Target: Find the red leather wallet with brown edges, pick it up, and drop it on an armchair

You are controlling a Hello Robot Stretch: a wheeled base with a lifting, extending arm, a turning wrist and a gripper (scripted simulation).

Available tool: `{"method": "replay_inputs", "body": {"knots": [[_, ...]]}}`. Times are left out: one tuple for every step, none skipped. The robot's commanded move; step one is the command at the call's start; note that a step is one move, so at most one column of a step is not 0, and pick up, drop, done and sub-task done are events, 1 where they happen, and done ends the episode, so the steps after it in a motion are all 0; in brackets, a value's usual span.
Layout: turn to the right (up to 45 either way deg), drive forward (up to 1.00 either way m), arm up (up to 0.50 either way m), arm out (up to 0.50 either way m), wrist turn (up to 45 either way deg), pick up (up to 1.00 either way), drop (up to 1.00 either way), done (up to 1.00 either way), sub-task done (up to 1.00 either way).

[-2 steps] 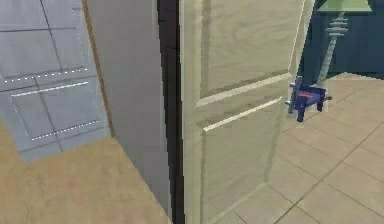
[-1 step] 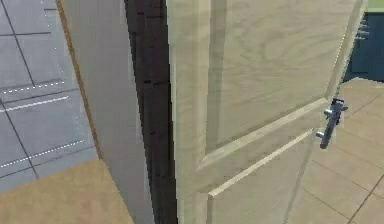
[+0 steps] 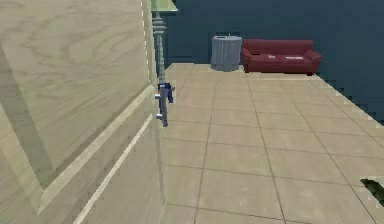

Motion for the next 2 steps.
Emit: {"method": "replay_inputs", "body": {"knots": [[6.0, 0.00, 0.00, 0.00, 0.0, 0.00, 0.00, 0.00, 0.00], [0.0, 0.45, 0.00, 0.00, 0.0, 0.00, 0.00, 0.00, 0.00]]}}
